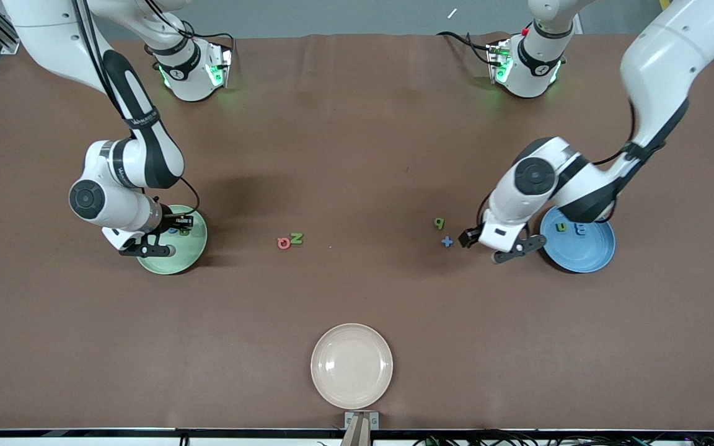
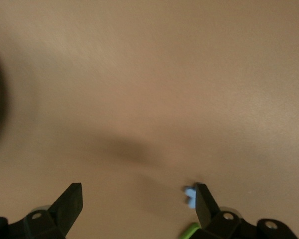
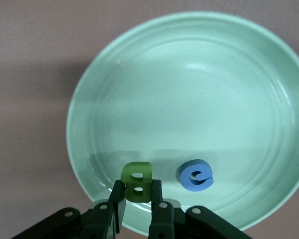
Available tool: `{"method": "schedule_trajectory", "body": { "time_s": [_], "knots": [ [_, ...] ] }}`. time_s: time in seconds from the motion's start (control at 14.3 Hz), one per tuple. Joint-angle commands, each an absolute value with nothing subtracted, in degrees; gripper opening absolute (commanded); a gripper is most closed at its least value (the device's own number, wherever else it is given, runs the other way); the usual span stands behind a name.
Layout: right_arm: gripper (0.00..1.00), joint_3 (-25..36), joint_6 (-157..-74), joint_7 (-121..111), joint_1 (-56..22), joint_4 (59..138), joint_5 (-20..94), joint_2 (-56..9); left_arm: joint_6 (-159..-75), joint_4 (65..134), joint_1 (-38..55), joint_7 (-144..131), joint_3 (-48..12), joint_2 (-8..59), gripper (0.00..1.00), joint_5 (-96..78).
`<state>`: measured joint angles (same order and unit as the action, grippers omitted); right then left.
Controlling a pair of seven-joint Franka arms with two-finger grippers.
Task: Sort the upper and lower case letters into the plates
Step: 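Grasp the blue x with the left gripper while the right gripper drops B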
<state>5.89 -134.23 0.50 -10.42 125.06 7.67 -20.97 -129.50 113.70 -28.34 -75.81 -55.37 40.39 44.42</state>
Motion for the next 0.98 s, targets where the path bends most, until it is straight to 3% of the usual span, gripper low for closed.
{"method": "schedule_trajectory", "body": {
  "time_s": [0.0, 0.28, 0.35, 0.42, 0.49, 0.56, 0.7, 0.91],
  "knots": [
    [0.02, 5.0, -135.0, 0.1, -9.3, 126.0, 7.9, -21.4, -131.9, 111.8, -26.7, -81.9, -54.2, 44.2, 1.0, 43.9],
    [0.03, 5.0, -135.5, 0.1, -9.3, 125.9, 7.9, -23.0, -135.3, 110.6, -20.5, -87.3, -48.8, 44.7, 1.0, 43.9],
    [0.09, 5.0, -135.5, 0.2, -9.3, 125.9, 7.9, -23.2, -136.3, 109.9, -18.8, -88.4, -47.6, 44.9, 0.99, 43.9],
    [0.29, 5.0, -135.4, 0.2, -9.3, 125.9, 7.9, -23.2, -136.6, 108.8, -16.9, -89.5, -46.1, 45.3, 0.98, 43.8],
    [0.78, 5.0, -135.3, 0.2, -9.4, 125.8, 7.9, -23.2, -136.6, 108.4, -15.5, -90.4, -45.3, 45.5, 0.95, 43.8],
    [1.0, 5.0, -134.9, 0.1, -9.4, 125.6, 7.9, -23.0, -136.6, 108.3, -14.5, -91.5, -44.7, 45.5, 0.91, 43.8],
    [1.0, 5.0, -132.7, 0.2, -9.4, 124.5, 7.9, -22.2, -136.6, 108.6, -14.2, -91.8, -44.3, 45.4, 0.83, 43.8],
    [1.0, 5.0, -123.3, 1.1, -9.5, 118.8, 7.9, -20.6, -136.6, 109.0, -14.2, -91.8, -44.3, 45.4, 0.73, 43.8]
  ]
}}
